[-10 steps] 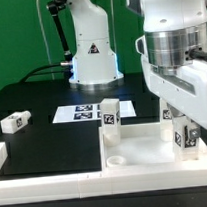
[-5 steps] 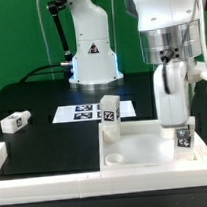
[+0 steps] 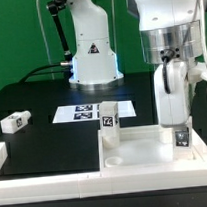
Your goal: Assemble square table
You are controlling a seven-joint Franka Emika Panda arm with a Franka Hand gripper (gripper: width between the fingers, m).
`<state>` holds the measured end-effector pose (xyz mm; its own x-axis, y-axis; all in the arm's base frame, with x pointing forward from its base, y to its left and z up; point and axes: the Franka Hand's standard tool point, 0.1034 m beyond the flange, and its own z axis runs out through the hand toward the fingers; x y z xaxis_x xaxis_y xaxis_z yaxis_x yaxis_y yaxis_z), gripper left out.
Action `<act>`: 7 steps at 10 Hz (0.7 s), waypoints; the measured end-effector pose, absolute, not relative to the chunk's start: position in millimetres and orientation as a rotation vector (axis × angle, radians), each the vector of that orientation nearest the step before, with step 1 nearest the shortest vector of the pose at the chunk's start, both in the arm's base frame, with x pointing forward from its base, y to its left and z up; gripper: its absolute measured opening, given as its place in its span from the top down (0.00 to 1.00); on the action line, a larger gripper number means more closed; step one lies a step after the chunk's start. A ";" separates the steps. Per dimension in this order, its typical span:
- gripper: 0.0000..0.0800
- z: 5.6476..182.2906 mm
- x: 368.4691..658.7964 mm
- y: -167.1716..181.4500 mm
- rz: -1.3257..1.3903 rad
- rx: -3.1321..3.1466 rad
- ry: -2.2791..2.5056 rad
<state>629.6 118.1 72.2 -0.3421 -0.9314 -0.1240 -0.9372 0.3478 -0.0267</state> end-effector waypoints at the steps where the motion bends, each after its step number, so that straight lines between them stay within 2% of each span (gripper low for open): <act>1: 0.24 72.1 629.5 118.2 0.074 -1.734 2.477; 2: 0.24 72.9 629.7 119.0 0.073 -1.745 2.467; 3: 0.20 84.1 629.3 121.8 0.063 -1.799 2.407; 5: 0.19 116.2 616.4 108.4 0.037 -1.884 2.296; 7: 0.19 129.8 614.7 89.9 0.008 -1.929 2.247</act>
Offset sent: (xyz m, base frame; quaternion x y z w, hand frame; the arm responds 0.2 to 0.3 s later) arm -0.0405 -0.0142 0.0592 0.0428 -0.0336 -0.0731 0.9958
